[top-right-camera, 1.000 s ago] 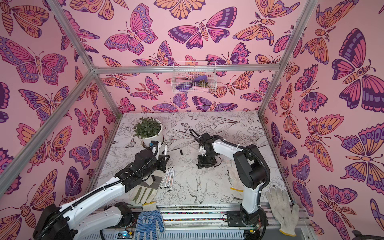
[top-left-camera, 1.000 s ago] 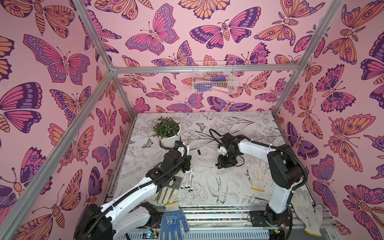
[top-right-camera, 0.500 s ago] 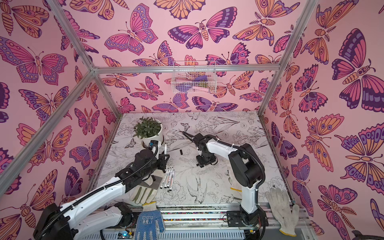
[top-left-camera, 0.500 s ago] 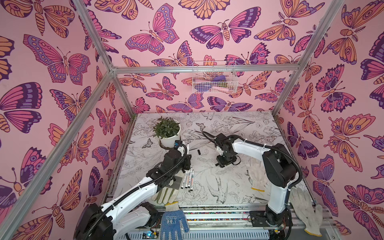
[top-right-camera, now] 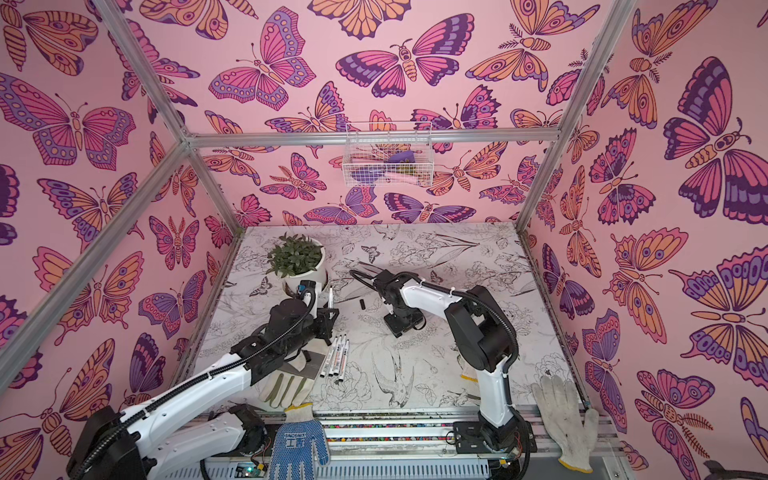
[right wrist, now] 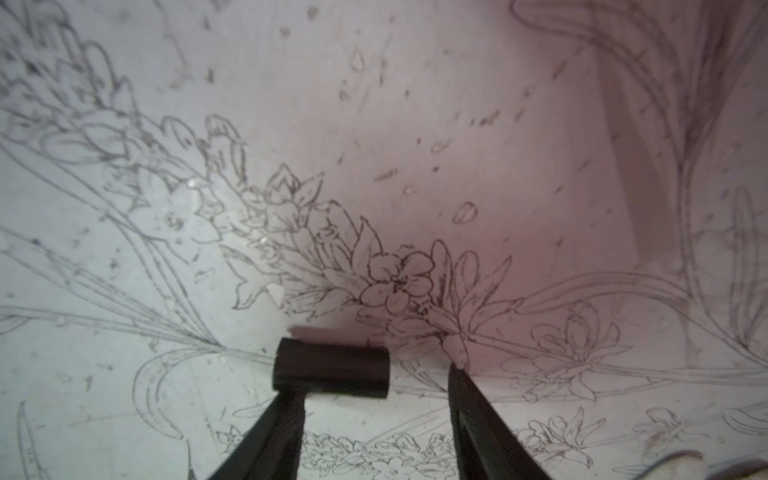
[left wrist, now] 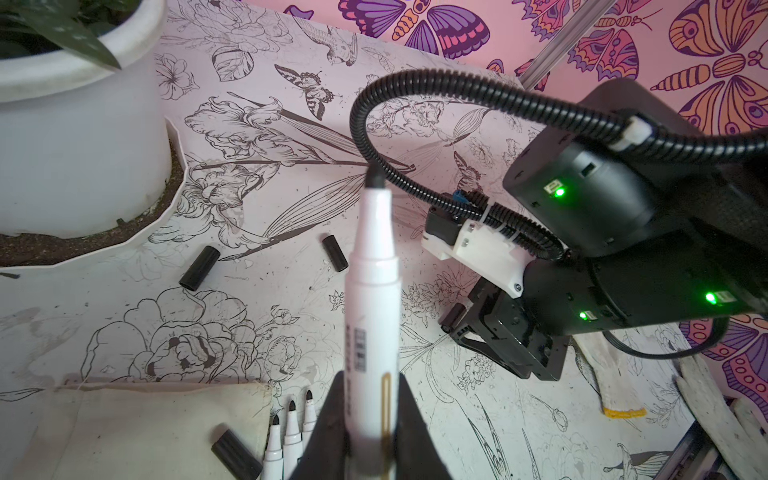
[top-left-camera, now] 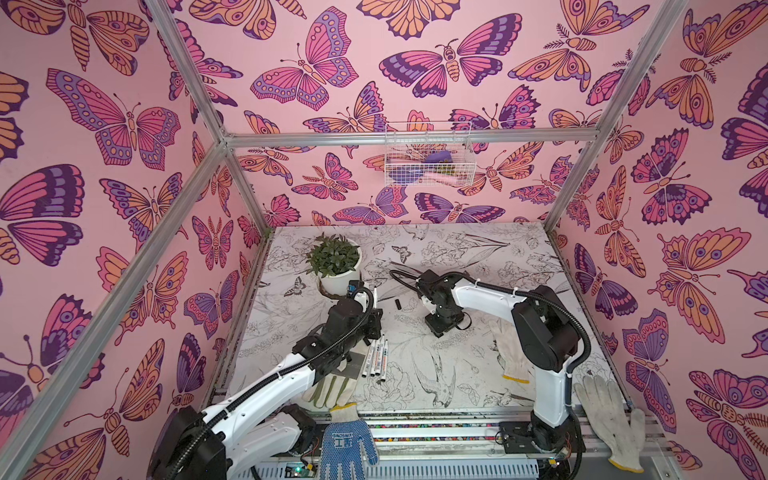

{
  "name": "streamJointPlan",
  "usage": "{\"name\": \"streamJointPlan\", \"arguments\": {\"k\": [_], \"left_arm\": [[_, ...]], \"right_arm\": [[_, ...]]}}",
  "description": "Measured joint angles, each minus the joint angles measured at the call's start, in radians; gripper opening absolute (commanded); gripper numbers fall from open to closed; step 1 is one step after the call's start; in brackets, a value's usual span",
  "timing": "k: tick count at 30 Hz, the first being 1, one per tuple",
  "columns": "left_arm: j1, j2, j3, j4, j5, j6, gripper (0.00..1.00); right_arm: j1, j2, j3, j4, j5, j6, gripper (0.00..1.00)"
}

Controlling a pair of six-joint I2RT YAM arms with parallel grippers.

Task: Insert the pens into the pen caps
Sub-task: 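Lower the right gripper onto the black cap and close on it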

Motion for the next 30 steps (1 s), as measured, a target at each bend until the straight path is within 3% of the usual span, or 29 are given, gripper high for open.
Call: {"name": "streamJointPlan", "arguments": {"k": [15, 30], "left_arm": [[-0.008, 0.01, 0.003, 0.003, 0.0, -0.008, 0.0], [-0.028, 0.051, 0.024, 0.003, 0.0, -0.012, 0.0]], "right_arm": [[-0.002, 0.069, 0.1, 0.087, -0.037, -0.023, 0.49], [-0.012, -0.006, -0.014, 0.162, -0.117, -0.022, 0.51]]}}
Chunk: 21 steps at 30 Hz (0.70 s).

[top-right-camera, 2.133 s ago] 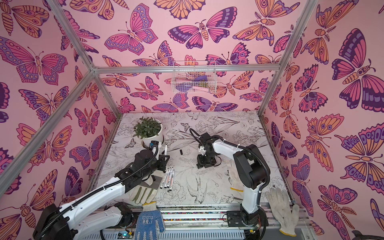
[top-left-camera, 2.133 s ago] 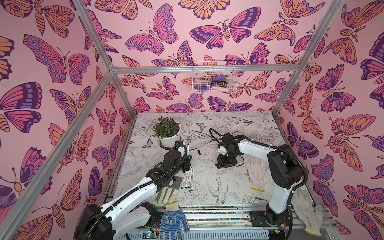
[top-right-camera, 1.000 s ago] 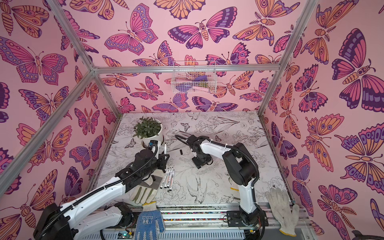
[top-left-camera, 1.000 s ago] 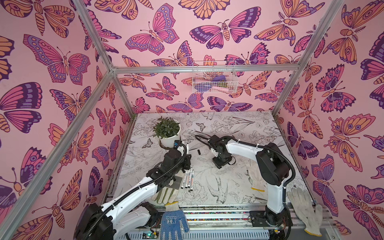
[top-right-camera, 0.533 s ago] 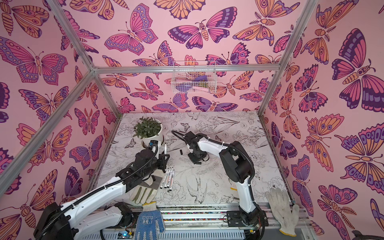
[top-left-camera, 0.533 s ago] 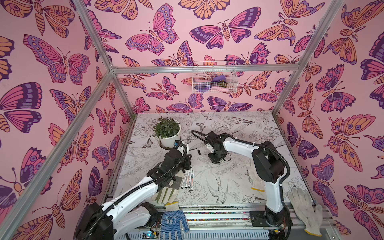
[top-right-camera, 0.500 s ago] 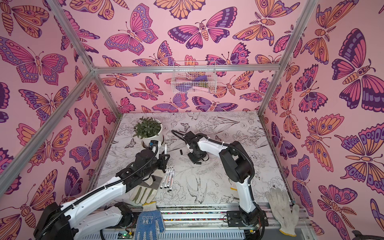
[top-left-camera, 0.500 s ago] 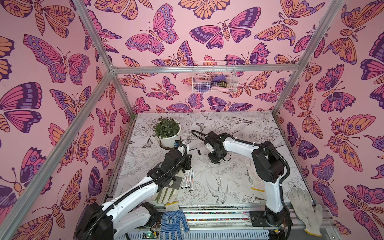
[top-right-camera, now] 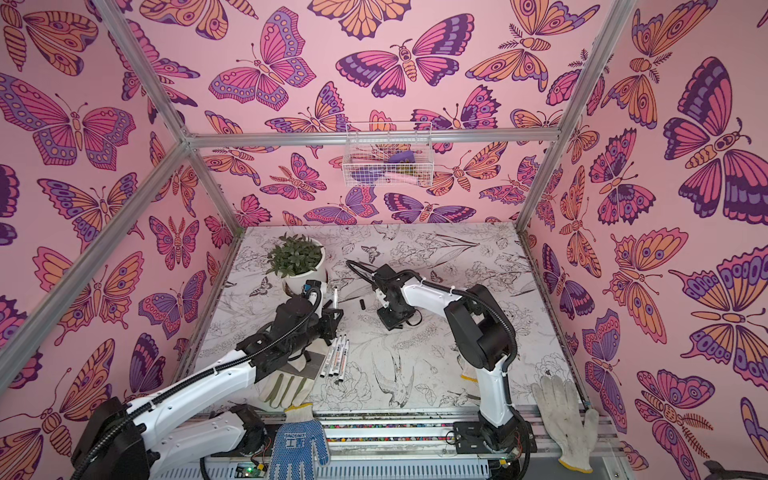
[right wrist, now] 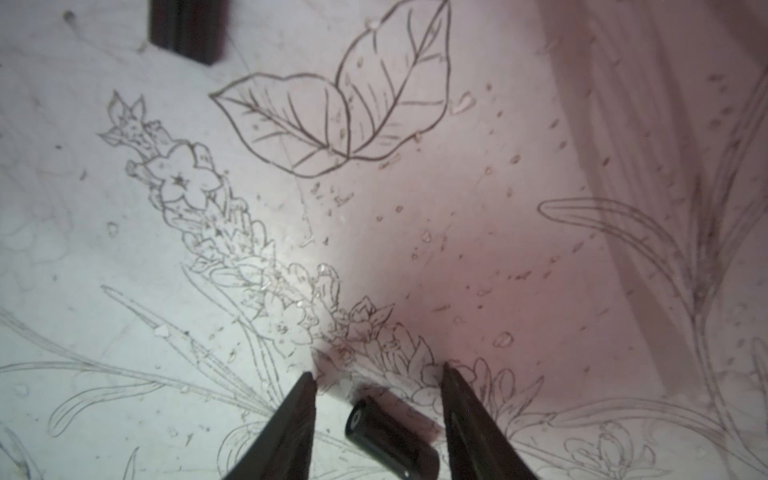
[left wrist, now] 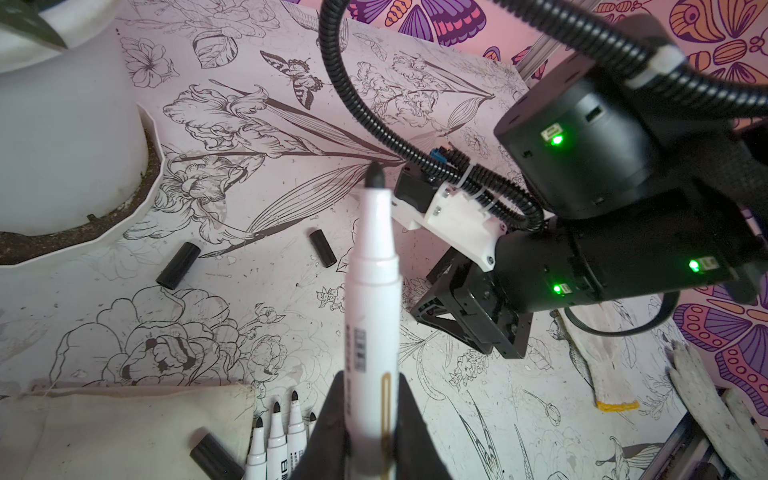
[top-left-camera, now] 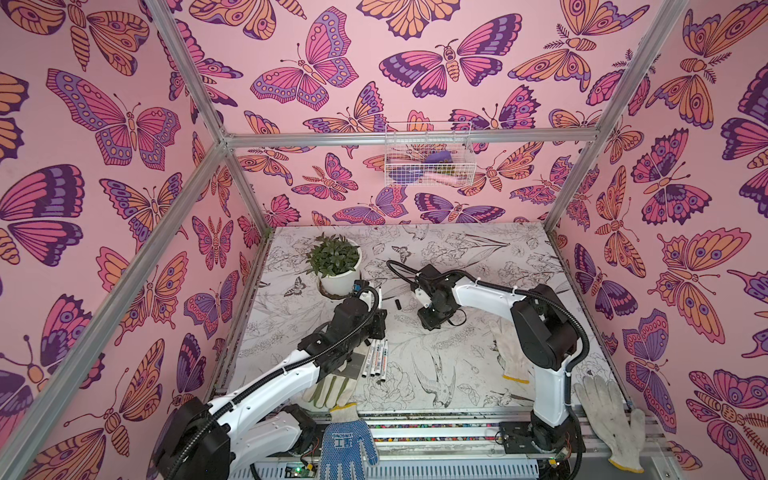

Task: Insert the pens into the pen caps
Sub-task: 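Lower the right gripper onto the black cap and close on it, then lift the black cap upright with the right gripper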

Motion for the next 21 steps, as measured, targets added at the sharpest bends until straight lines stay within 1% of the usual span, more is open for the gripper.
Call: {"name": "streamJointPlan", "arguments": {"k": [4, 7, 11, 15, 18, 20, 21], "left_arm": [[-0.003, 0.003, 0.003, 0.0, 0.0, 0.0, 0.0], [-0.004, 0.006, 0.005, 0.001, 0.0, 0.0, 0.0], [-0.004, 0.016, 0.008, 0.001, 0.001, 0.001, 0.0], [-0.004, 0.026, 0.018, 0.002, 0.015, 0.013, 0.0], [-0.004, 0.029, 0.024, 0.003, 0.033, 0.024, 0.0], [-0.004, 0.029, 0.024, 0.003, 0.041, 0.028, 0.0], [-0.004, 0.029, 0.024, 0.003, 0.045, 0.031, 0.0]], "right_arm": [[0.001, -0.03, -0.042, -0.005, 0.005, 0.0, 0.51], [0.003, -0.039, -0.056, -0.01, 0.025, 0.0, 0.48], [0.012, -0.039, -0.058, -0.008, 0.057, 0.008, 0.37], [0.012, -0.037, -0.057, -0.008, 0.082, 0.017, 0.2], [0.012, -0.031, -0.046, -0.015, 0.092, 0.025, 0.11], [0.012, -0.026, -0.036, -0.016, 0.092, 0.027, 0.11], [0.012, -0.022, -0.031, -0.019, 0.091, 0.029, 0.13]]}}
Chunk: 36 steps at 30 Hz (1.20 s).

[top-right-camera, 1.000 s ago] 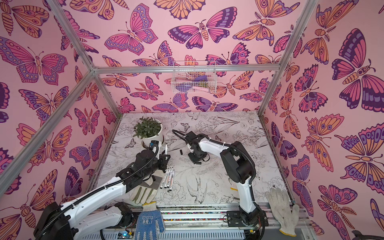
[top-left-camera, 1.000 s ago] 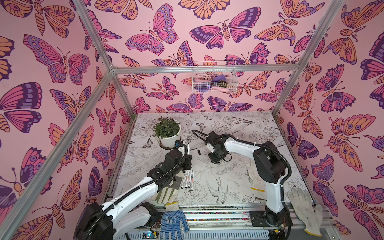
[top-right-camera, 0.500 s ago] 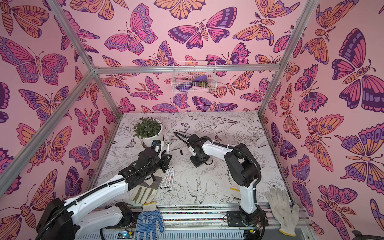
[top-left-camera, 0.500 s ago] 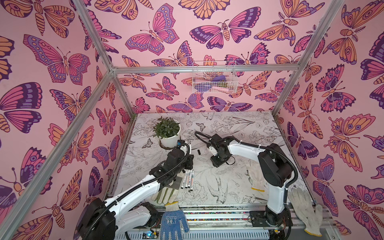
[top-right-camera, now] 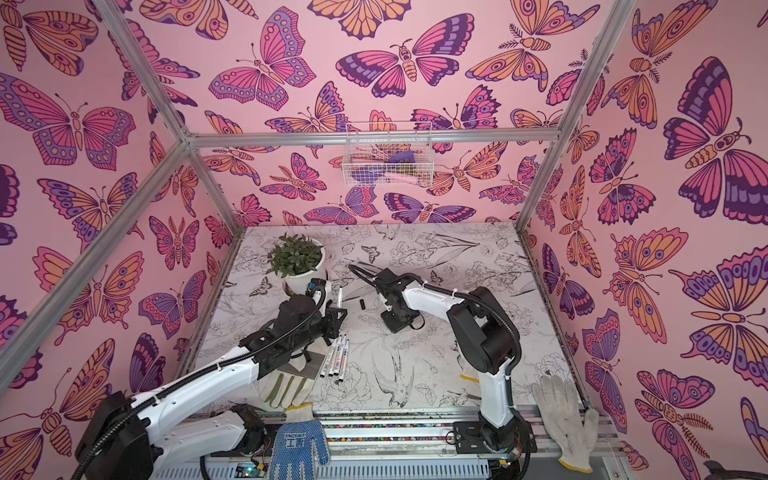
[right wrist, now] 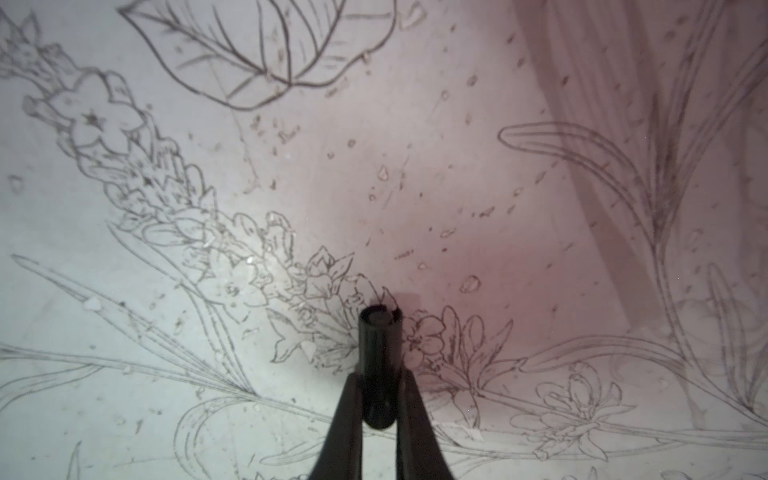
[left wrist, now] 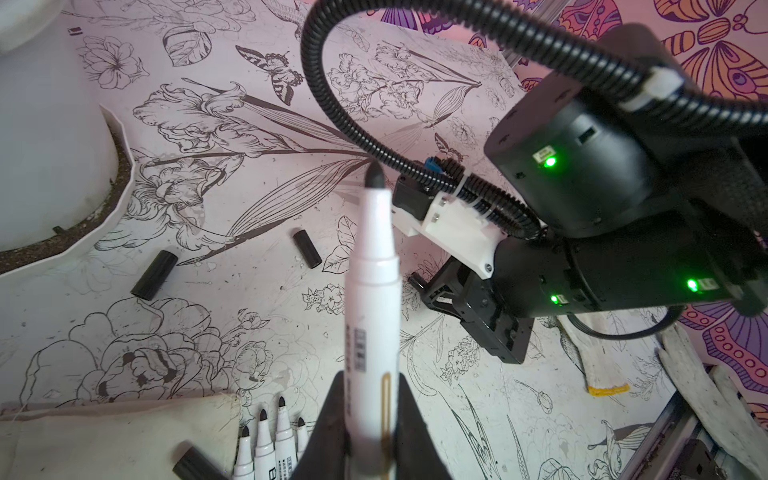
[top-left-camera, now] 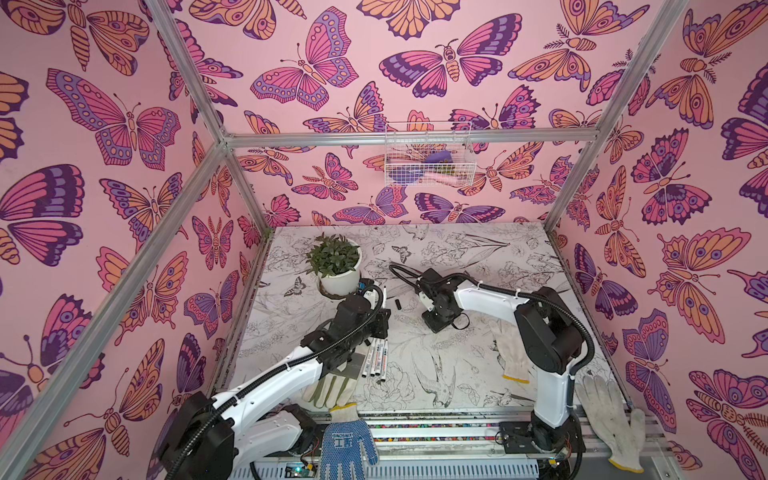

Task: Insert the pens into the pen caps
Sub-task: 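Lift the black cap upright with the right gripper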

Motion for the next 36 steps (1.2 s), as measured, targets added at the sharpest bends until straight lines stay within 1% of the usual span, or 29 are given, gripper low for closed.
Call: {"name": "streamJointPlan", "arguments": {"k": [5, 9, 14, 24, 29, 30, 33, 36], "left_arm": [[0.0, 0.0, 0.0, 0.0, 0.014, 0.007, 0.0], [0.0, 0.004, 0.0, 0.0, 0.019, 0.008, 0.0], [0.0, 0.005, 0.0, 0.0, 0.029, 0.013, 0.0], [0.0, 0.0, 0.0, 0.0, 0.038, 0.026, 0.0], [0.0, -0.005, 0.0, 0.0, 0.043, 0.031, 0.0], [0.0, -0.005, 0.0, 0.0, 0.047, 0.034, 0.0], [0.0, 0.003, 0.002, 0.0, 0.074, 0.052, 0.0], [0.0, 0.023, 0.01, 0.0, 0.113, 0.071, 0.0]], "right_arm": [[0.0, 0.017, 0.024, -0.02, 0.0, 0.003, 0.26], [0.0, 0.037, 0.055, -0.04, 0.001, 0.005, 0.29], [0.0, 0.068, 0.101, -0.049, 0.008, 0.004, 0.3], [0.0, 0.081, 0.117, -0.045, 0.01, 0.004, 0.27], [0.006, 0.079, 0.112, -0.043, 0.027, 0.004, 0.11], [0.007, 0.078, 0.113, -0.043, 0.031, 0.004, 0.09], [0.005, 0.072, 0.109, -0.04, 0.033, 0.01, 0.05], [-0.03, 0.026, 0.079, -0.019, -0.021, 0.043, 0.05]]}}
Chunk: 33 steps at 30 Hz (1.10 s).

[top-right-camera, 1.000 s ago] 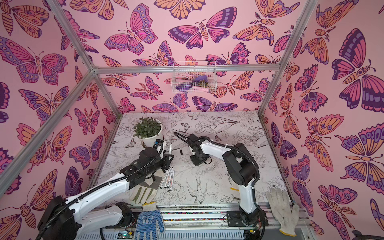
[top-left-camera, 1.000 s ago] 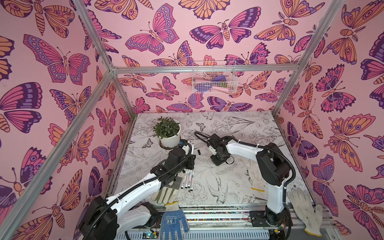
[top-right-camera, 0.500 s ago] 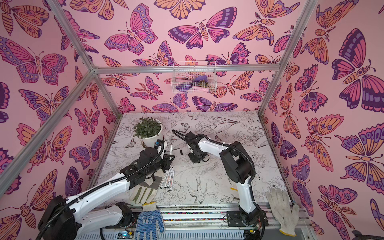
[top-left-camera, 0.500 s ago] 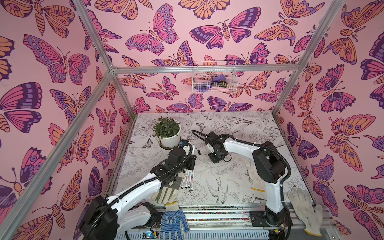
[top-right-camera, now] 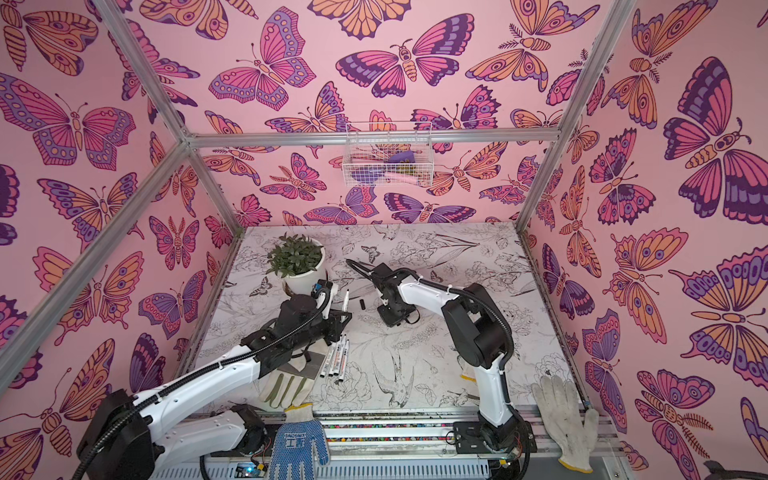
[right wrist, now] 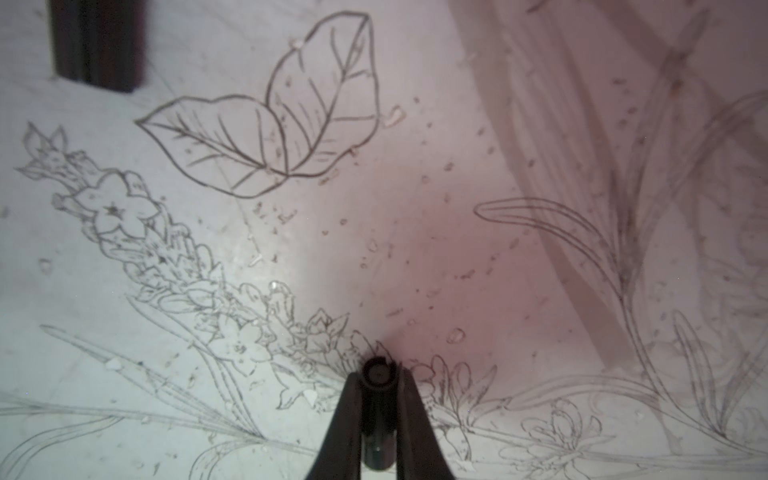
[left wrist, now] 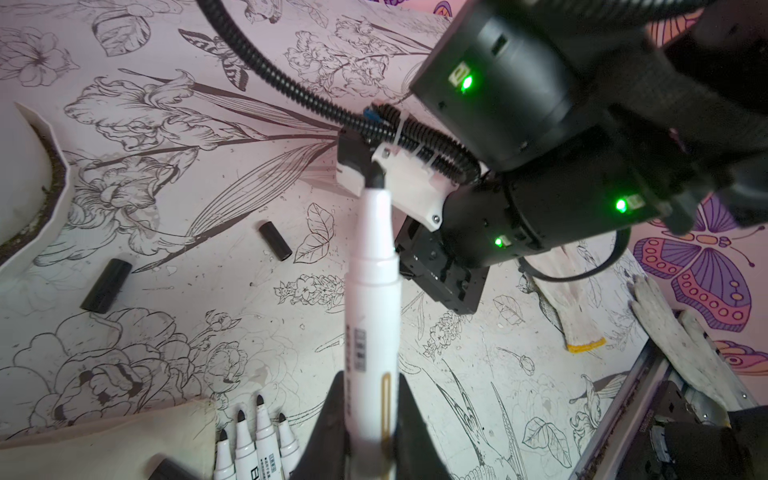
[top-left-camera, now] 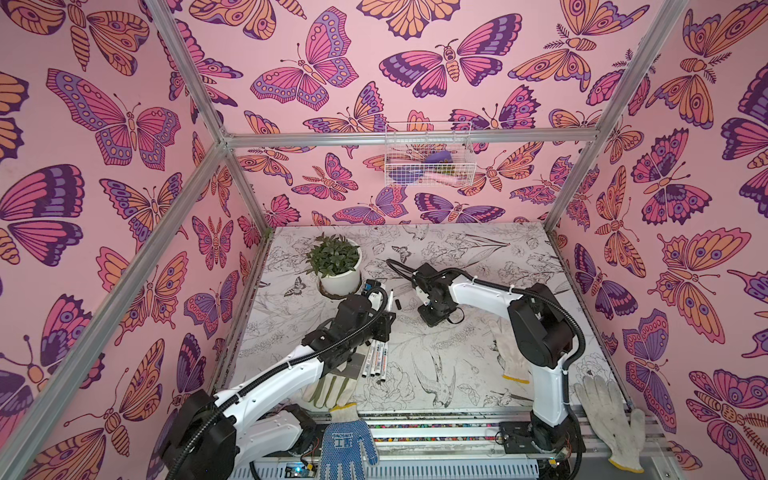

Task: Insert the pens into the pen caps
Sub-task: 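Lift the black cap upright with the right gripper, then bring the held cap toward the marker tip while the left gripper raises the marker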

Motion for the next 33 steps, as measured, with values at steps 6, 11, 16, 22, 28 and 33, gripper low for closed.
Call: {"name": "streamJointPlan", "arguments": {"k": [6, 11, 16, 22, 28, 33], "left_arm": [[0.0, 0.072, 0.028, 0.031, 0.113, 0.032, 0.0], [0.0, 0.134, 0.064, 0.07, 0.206, 0.045, 0.0], [0.0, 0.185, 0.097, 0.121, 0.243, 0.044, 0.0], [0.0, 0.207, 0.108, 0.164, 0.246, 0.032, 0.0], [-0.002, 0.22, 0.125, 0.188, 0.246, 0.024, 0.0], [-0.008, 0.239, 0.14, 0.203, 0.246, 0.016, 0.0]], "right_arm": [[-0.156, -0.319, -0.116, 0.178, -0.187, 0.129, 0.04], [-0.164, -0.491, -0.188, 0.458, -0.36, 0.27, 0.04], [-0.159, -0.507, -0.316, 0.712, -0.491, 0.418, 0.02], [-0.159, -0.504, -0.372, 0.845, -0.573, 0.5, 0.01], [-0.159, -0.504, -0.372, 0.881, -0.605, 0.509, 0.01], [-0.159, -0.504, -0.372, 0.879, -0.62, 0.509, 0.0]]}}
